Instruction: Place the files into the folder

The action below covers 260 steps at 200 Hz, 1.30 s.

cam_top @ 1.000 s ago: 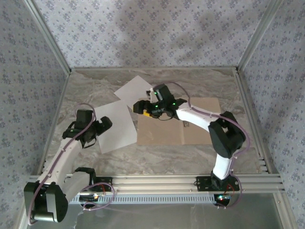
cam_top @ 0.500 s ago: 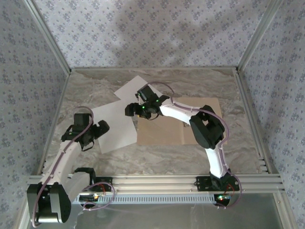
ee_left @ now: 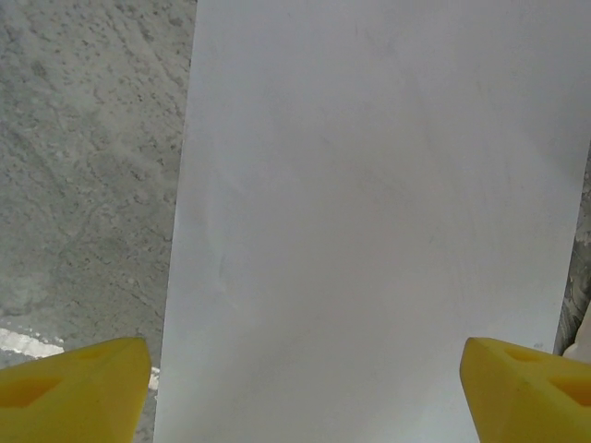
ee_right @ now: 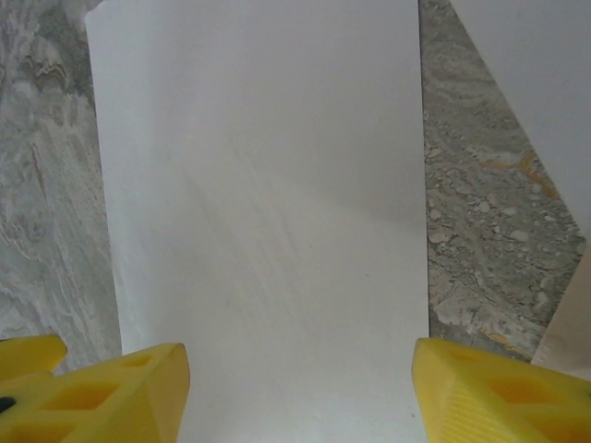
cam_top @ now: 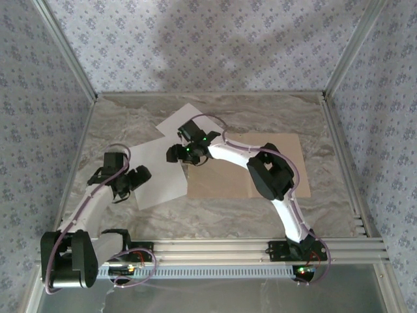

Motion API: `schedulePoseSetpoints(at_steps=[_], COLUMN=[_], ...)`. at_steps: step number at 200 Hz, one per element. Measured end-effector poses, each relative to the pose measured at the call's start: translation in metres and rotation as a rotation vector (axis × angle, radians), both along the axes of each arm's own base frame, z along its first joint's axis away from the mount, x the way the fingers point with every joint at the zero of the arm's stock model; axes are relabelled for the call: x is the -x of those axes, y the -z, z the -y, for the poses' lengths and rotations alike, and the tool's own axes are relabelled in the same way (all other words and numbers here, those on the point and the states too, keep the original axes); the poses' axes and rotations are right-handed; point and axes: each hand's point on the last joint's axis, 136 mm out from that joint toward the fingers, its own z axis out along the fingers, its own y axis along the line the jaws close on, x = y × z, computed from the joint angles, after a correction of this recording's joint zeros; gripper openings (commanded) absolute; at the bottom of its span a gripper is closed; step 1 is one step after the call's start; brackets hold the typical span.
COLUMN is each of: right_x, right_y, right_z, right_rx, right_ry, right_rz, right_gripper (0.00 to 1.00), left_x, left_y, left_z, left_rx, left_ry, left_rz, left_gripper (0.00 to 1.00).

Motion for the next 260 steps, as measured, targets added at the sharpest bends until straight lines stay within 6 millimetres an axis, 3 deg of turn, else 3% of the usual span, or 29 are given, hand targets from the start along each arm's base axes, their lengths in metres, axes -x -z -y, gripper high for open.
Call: schedulePoseSetpoints(at_steps=[55,260], right_x=[0.005,0.014], right_y=[0.016,0.034], right_z=[-0.006,-0.004], right_rx=[0.024,0.044], right_ry=[-0.015,-0.018], right_rz=[-0.025,-0.051], right_gripper=[0.61,0.58], left_x=[-0.001,0.003], left_y=[0.012,0.037], left_z=[0.0,0.0], left_rx=[-0.001,-0.01], left_ry=[0.005,0.011], left_rz=[-0.039,-0.132], left_gripper=[0.81,0.8])
